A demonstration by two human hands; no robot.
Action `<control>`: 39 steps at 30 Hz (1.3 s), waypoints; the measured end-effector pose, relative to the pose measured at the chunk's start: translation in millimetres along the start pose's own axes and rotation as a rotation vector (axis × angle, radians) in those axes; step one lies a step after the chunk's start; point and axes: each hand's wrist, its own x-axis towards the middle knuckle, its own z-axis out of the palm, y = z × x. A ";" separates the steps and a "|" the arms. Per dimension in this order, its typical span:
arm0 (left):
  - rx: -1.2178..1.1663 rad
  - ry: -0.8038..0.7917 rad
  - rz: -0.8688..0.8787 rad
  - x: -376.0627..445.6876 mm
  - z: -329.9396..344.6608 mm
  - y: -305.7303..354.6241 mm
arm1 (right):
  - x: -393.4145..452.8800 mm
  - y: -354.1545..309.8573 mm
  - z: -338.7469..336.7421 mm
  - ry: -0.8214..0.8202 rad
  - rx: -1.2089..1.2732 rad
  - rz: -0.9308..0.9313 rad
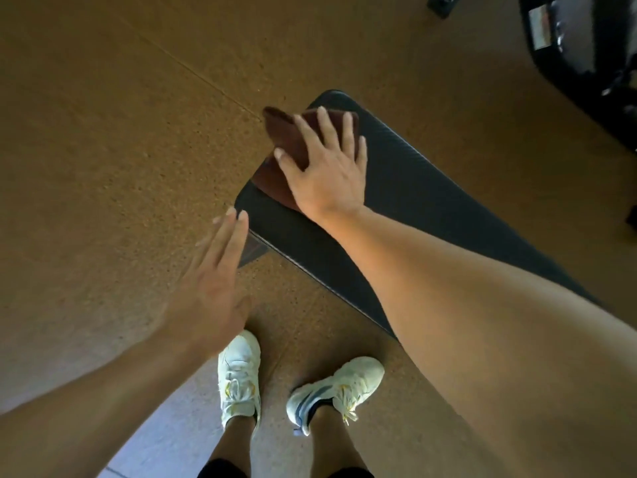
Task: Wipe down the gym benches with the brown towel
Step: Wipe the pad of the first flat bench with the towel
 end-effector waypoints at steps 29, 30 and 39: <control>0.244 -0.248 0.454 30.6 38.9 135.4 | -256.4 111.7 11.7 0.040 0.174 0.782; 0.246 -0.259 0.463 31.1 43.0 147.4 | -247.9 117.0 8.6 0.035 0.165 0.789; 0.390 -0.296 0.472 49.8 81.9 201.2 | -123.5 241.0 -54.6 0.153 0.212 0.784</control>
